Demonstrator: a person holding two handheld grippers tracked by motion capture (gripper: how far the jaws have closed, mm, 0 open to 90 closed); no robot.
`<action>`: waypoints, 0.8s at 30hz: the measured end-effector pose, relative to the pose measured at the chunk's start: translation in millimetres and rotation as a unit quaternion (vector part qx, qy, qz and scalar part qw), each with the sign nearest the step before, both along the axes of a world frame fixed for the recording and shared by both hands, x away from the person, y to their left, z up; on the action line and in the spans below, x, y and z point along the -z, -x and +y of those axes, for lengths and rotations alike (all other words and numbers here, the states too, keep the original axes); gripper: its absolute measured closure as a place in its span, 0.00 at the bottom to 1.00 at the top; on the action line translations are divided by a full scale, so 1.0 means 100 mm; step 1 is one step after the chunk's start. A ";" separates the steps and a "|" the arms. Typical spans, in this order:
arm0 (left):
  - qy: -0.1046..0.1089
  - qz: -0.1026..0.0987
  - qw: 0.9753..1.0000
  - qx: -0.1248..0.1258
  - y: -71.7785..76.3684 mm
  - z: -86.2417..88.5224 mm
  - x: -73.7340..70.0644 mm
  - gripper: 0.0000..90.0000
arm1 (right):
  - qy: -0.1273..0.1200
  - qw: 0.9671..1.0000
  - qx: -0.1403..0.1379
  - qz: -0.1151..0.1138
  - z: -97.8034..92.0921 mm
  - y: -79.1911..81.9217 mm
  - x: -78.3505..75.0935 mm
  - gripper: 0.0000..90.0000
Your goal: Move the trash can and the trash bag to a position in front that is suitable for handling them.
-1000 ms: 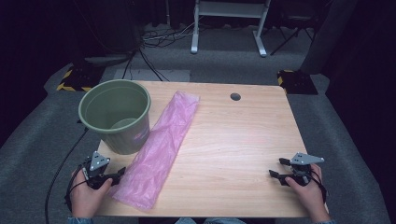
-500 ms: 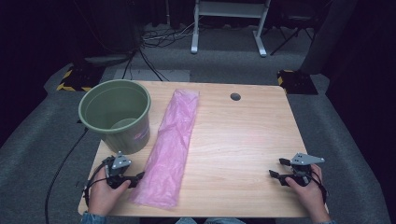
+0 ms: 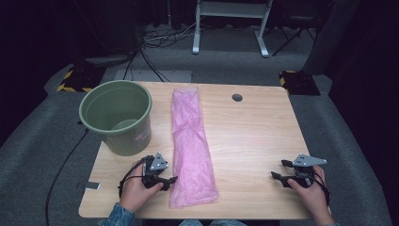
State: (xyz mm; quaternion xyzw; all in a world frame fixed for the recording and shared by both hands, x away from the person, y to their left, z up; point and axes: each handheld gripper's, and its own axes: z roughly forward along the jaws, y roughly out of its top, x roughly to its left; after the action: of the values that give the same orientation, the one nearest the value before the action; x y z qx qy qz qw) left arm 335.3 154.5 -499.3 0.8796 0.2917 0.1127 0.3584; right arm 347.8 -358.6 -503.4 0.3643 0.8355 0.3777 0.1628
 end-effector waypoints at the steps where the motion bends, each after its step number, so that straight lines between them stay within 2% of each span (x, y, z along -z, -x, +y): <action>1: 0.000 0.000 1.000 0.000 0.00 0.00 0.00 0.32 | 0.000 1.000 0.000 0.000 0.00 0.00 0.00 0.30; 5: 0.006 0.002 0.999 0.045 -0.06 -0.33 0.00 0.33 | -0.003 1.000 0.010 0.007 0.07 0.02 -0.01 0.31; 7: 0.005 -0.001 0.998 0.061 -0.07 -0.46 -0.01 0.33 | -0.011 1.000 -0.011 0.012 0.17 0.04 -0.04 0.31; 9: 0.014 0.001 0.997 0.074 -0.09 -0.57 -0.02 0.33 | -0.006 1.000 -0.029 0.008 0.30 0.05 -0.08 0.31; 10: 0.014 0.001 0.997 0.074 -0.09 -0.57 -0.02 0.33 | -0.006 0.999 -0.038 0.008 0.38 0.06 -0.11 0.31; 12: 0.014 0.003 0.995 0.097 -0.12 -0.72 -0.02 0.33 | -0.010 0.998 -0.058 0.004 0.54 0.06 -0.18 0.30; 13: 0.014 0.003 0.995 0.097 -0.12 -0.72 -0.02 0.33 | -0.010 0.998 -0.058 0.004 0.54 0.06 -0.18 0.30; 14: 0.013 0.001 0.995 0.101 -0.14 -0.76 -0.02 0.33 | -0.017 0.997 -0.076 0.002 0.71 0.05 -0.27 0.29; 16: 0.015 -0.001 0.995 0.104 -0.15 -0.81 -0.02 0.33 | -0.018 0.996 -0.082 0.001 0.77 0.04 -0.30 0.29; 17: 0.017 -0.005 0.994 0.108 -0.15 -0.85 -0.04 0.33 | -0.011 0.995 -0.100 -0.003 0.95 0.03 -0.34 0.28; 18: 0.017 -0.005 0.994 0.108 -0.15 -0.85 -0.04 0.33 | -0.011 0.995 -0.100 -0.003 0.95 0.03 -0.34 0.28; 19: 0.017 -0.008 0.994 0.107 -0.13 -0.85 -0.05 0.32 | -0.005 0.993 -0.117 0.000 1.07 0.02 -0.32 0.29; 21: 0.017 -0.013 0.995 0.101 -0.12 -0.80 -0.09 0.32 | 0.001 0.993 -0.120 0.003 1.12 0.00 -0.30 0.30; 22: 0.020 -0.016 0.995 0.093 -0.11 -0.75 -0.11 0.32 | 0.015 0.993 -0.121 0.009 1.19 -0.03 -0.22 0.37; 23: 0.020 -0.018 0.996 0.088 -0.11 -0.72 -0.13 0.32 | 0.015 0.993 -0.121 0.009 1.19 -0.03 -0.22 0.37; 24: 0.024 -0.020 0.996 0.078 -0.10 -0.66 -0.14 0.32 | 0.015 0.992 -0.121 0.013 1.20 -0.04 -0.20 0.42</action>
State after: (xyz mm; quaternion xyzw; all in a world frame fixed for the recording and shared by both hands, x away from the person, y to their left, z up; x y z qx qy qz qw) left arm 345.2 88.3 -485.1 0.8885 0.2178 0.0952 0.3925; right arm 352.0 -238.7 -483.3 0.2632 0.8810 0.3774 0.1101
